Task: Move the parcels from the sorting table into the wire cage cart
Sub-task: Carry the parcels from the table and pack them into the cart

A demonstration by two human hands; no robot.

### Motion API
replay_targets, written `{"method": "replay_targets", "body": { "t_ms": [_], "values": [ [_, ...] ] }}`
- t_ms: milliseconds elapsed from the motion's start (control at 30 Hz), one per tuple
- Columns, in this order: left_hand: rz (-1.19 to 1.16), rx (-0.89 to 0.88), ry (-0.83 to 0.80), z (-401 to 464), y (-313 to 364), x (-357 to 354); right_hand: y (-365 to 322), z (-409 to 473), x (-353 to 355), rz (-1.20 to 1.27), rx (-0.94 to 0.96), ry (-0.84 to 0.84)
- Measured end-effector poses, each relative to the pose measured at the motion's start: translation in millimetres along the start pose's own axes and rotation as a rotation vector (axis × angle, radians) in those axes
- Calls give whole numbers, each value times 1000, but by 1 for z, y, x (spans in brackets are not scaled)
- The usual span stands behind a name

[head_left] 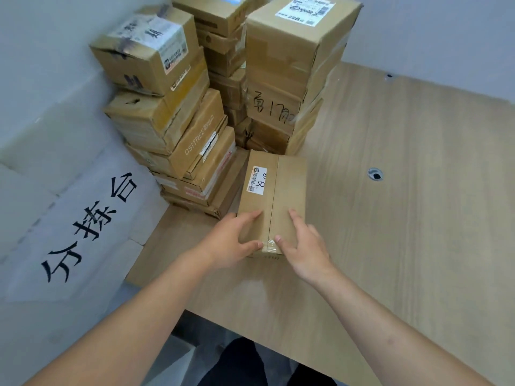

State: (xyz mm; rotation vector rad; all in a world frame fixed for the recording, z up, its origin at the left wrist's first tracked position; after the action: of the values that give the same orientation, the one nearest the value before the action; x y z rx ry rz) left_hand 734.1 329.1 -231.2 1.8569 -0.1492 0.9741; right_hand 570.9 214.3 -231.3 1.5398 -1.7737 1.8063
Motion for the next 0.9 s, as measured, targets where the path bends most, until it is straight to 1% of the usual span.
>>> {"method": "replay_targets", "body": {
  "t_ms": [133,233,500,700,900],
  "values": [
    [22,17,29,-21,30,12,-9,-13,31,35,39,0],
    [27,49,87,-41,54,17,-15,-21,55,75,86,-3],
    [40,183,272,-119,100,9,-17,-55,101,83,347,-126],
    [31,280,416,-185,117,5,-24,-88,108,77,528,-217],
    [7,386,529,-258,111,-1,-30,-133,93,43,653,-311]
  ]
}}
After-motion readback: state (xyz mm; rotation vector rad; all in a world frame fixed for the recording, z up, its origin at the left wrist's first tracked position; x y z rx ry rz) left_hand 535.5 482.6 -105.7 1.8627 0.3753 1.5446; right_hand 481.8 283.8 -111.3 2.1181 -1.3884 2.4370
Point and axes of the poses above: each hand's wrist, its own z-axis towards the middle knuckle, its own x-axis out of the back of the hand, y = z × x, the point moved 6 cm from there along z, towards the middle knuckle, and after that the axes turned 12 degrees about y, right-handed, at the moved point
